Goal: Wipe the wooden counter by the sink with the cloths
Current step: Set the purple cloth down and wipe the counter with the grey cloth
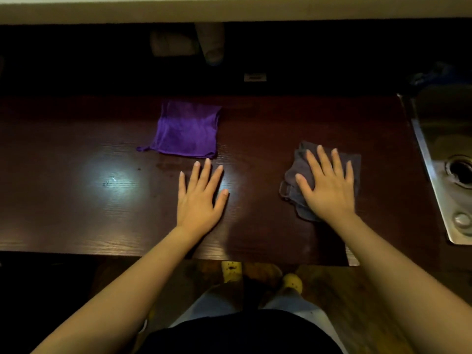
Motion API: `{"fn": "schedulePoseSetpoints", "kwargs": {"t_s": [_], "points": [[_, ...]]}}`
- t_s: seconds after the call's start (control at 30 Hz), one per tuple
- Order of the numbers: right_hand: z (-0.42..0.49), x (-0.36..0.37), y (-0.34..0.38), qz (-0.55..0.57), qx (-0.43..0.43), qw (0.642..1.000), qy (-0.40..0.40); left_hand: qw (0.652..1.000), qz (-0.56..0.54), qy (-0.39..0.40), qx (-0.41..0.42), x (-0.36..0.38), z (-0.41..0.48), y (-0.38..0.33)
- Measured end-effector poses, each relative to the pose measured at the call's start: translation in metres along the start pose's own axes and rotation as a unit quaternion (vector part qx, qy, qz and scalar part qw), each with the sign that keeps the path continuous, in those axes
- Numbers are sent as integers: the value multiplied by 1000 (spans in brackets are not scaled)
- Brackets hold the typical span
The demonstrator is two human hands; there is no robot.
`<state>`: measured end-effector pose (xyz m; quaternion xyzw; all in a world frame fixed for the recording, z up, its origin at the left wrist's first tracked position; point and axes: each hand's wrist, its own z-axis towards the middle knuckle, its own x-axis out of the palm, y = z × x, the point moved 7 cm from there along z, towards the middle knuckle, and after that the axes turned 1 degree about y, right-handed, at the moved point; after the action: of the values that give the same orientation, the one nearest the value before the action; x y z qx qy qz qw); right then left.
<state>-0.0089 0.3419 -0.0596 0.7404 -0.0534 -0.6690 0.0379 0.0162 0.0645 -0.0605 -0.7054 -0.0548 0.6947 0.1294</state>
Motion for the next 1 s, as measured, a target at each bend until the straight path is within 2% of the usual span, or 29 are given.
{"fn": "schedulePoseSetpoints", "kwargs": {"t_s": [0.1,0.23,0.3,0.47,0.63,0.9,1.0], "points": [[-29,5,25,2,34,999,-32,1000,2,-5,17,3,6,-27],[-80,18,58,-8,-77,997,-18,999,2,13,47,20,14,-66],[-77,13,34,-4,-71,997,-20,998,11,17,65,26,16,-82],[-73,-2,-61,6,37,999,-21,997,26,25,74,35,13,-105],[-79,-15,-140,-1,94,995,-28,997,32,27,63,33,15,-106],[-79,-16,-153,-6,87,996,-32,997,39,28,57,32,15,-106],[-76,-15,-150,-2,97,995,-34,998,11,32,46,31,17,-106]]}}
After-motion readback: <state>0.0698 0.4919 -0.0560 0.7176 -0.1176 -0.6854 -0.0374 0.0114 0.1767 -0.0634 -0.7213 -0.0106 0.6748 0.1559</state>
